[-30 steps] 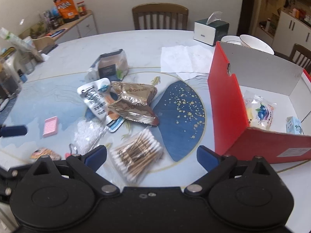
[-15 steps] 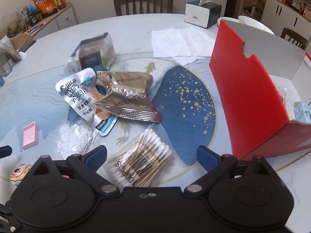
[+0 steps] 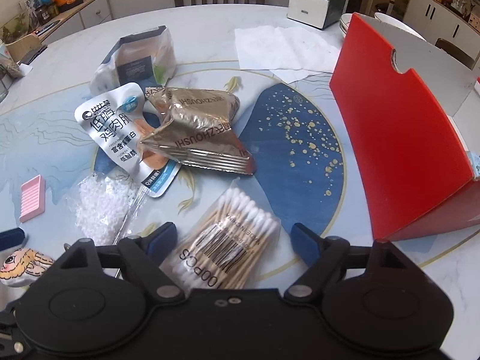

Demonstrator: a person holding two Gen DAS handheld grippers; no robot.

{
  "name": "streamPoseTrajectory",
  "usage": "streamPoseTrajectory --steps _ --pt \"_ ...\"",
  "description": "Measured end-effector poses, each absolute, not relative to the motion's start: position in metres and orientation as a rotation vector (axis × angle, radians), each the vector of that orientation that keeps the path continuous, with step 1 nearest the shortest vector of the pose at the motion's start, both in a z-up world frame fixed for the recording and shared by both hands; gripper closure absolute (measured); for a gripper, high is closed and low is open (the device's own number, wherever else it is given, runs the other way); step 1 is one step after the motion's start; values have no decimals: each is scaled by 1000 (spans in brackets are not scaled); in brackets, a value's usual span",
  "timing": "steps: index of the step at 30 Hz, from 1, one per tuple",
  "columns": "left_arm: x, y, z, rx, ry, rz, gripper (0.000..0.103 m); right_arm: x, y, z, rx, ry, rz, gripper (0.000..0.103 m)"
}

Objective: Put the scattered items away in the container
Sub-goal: 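Grasp the cartoon cookie with the left gripper while the right grasps the cotton swabs, then carry the cookie with the left gripper while the right carries the swabs into the box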

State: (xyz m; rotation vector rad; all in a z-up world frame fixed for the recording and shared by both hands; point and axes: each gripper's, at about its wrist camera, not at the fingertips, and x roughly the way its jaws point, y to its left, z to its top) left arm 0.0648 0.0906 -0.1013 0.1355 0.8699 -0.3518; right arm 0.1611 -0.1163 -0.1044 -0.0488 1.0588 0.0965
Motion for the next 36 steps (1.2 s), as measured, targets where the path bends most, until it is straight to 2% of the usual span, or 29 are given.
streamPoseTrajectory --steps 5,7,13,17,36 --pt "64 90 -101 158 860 -345 53 159 -115 -101 -53 1060 114 36" --pt "64 89 -100 166 858 -338 62 157 -116 -100 -53 1056 117 42" --pt "64 90 -98 153 864 -324 65 153 -122 -97 -28 1060 134 62" --pt "65 90 -95 135 867 -321 65 149 -126 -94 -13 1061 151 69" --pt "71 37 -31 115 784 -375 65 121 -172 -26 48 987 209 70"
